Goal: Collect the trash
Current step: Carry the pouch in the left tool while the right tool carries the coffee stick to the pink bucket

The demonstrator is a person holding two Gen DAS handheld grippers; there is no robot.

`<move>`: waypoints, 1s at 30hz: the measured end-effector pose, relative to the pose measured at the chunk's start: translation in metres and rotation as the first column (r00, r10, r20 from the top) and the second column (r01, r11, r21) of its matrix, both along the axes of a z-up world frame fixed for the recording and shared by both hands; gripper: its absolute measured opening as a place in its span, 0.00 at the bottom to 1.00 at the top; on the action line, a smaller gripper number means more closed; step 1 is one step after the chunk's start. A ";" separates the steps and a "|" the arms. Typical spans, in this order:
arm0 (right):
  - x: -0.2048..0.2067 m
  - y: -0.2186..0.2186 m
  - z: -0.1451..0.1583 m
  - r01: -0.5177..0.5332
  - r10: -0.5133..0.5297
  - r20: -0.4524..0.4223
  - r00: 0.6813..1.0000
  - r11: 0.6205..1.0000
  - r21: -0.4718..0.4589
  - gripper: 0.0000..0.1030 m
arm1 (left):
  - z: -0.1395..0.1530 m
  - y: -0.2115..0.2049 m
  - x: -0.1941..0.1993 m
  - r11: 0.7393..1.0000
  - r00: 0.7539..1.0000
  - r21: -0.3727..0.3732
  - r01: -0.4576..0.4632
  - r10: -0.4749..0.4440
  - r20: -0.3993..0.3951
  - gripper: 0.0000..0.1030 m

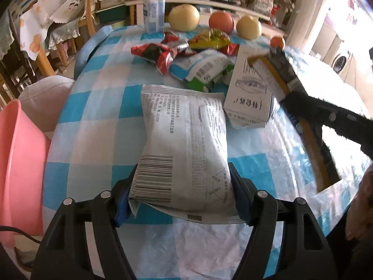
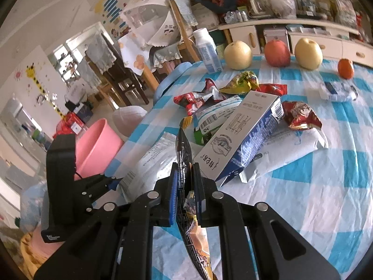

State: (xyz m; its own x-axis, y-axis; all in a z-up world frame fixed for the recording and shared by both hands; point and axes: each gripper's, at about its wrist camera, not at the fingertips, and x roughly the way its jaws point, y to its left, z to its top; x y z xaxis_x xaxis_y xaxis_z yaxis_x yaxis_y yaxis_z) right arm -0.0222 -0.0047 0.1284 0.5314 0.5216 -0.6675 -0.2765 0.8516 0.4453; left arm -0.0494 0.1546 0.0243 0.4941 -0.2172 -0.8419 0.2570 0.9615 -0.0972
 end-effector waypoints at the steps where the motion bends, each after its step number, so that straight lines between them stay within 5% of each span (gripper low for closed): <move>1: 0.000 -0.001 0.001 0.006 -0.006 -0.004 1.000 1.000 0.013 0.13 | 0.002 0.002 0.000 1.000 1.000 -0.017 -0.004 0.004 0.005 0.69; 14: 0.006 0.018 0.027 0.026 -0.022 -0.024 0.999 0.980 0.195 0.13 | 0.058 0.070 -0.009 0.973 0.969 -0.167 -0.158 0.185 0.165 0.69; 20: 0.024 0.076 0.041 -0.046 0.063 -0.044 0.997 0.951 0.307 0.13 | 0.083 0.133 -0.021 0.916 0.893 -0.239 -0.323 0.378 0.243 0.70; 30: 0.056 0.215 0.064 -0.221 0.246 -0.023 0.969 0.904 0.366 0.13 | 0.073 0.240 -0.031 0.741 0.726 -0.333 -0.584 0.660 0.195 0.70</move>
